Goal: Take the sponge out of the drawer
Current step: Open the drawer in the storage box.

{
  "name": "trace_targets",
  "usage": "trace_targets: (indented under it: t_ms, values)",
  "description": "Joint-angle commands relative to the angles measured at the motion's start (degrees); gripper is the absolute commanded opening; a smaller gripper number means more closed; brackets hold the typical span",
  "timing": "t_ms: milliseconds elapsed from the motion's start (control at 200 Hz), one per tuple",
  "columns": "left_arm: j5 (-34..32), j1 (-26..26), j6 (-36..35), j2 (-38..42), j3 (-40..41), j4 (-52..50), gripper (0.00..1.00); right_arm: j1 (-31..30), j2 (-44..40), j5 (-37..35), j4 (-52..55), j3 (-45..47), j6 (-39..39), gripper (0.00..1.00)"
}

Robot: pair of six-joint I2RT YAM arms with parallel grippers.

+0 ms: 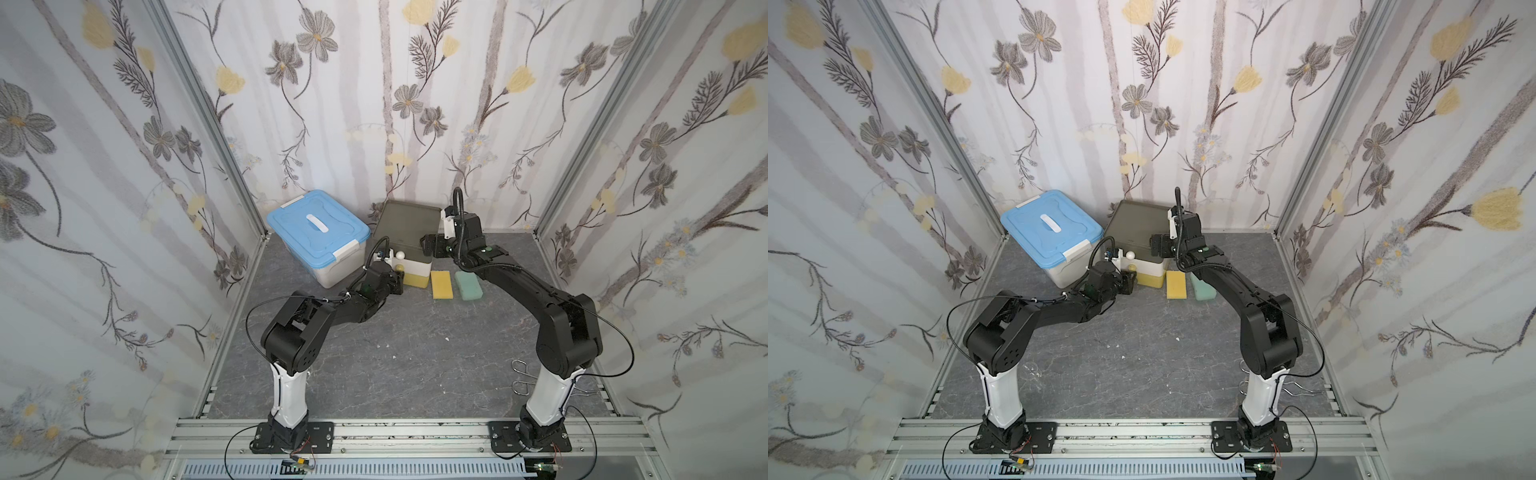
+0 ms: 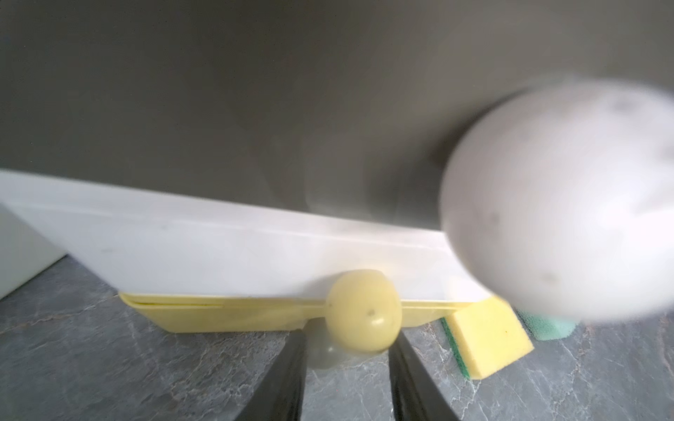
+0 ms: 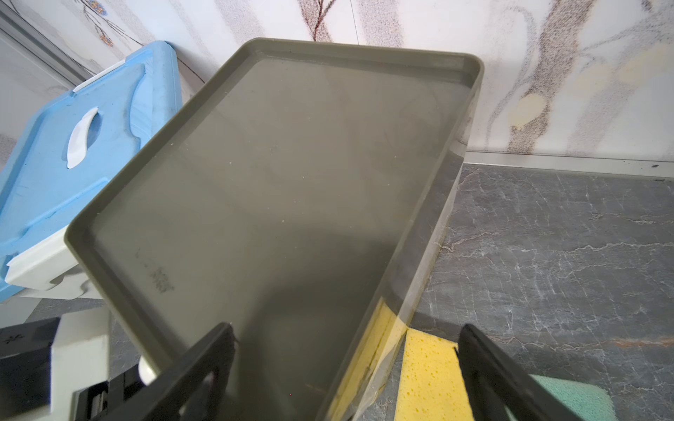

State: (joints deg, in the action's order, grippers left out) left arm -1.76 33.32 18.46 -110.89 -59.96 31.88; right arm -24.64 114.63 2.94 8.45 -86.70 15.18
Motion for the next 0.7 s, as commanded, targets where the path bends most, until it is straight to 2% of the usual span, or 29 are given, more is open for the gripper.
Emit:
trace_targets:
  t_ms: [0,330,694]
  values:
    - [0.1,-0.1,0.9,-0.4,1.5,9.5,0.40,-0.2,1.3,-0.2,9.6,0.6,-2.2,0.96]
    - [-1.0,-0.2,2.8,-0.7,2.0,13.6,0.40,-0.1,1.9,-0.1,9.7,0.7,-2.2,0.96]
    - [-0.4,-0.2,3.9,-2.9,0.7,12.5,0.33,-0.1,1.8,-0.6,9.7,0.7,-2.4,0.96]
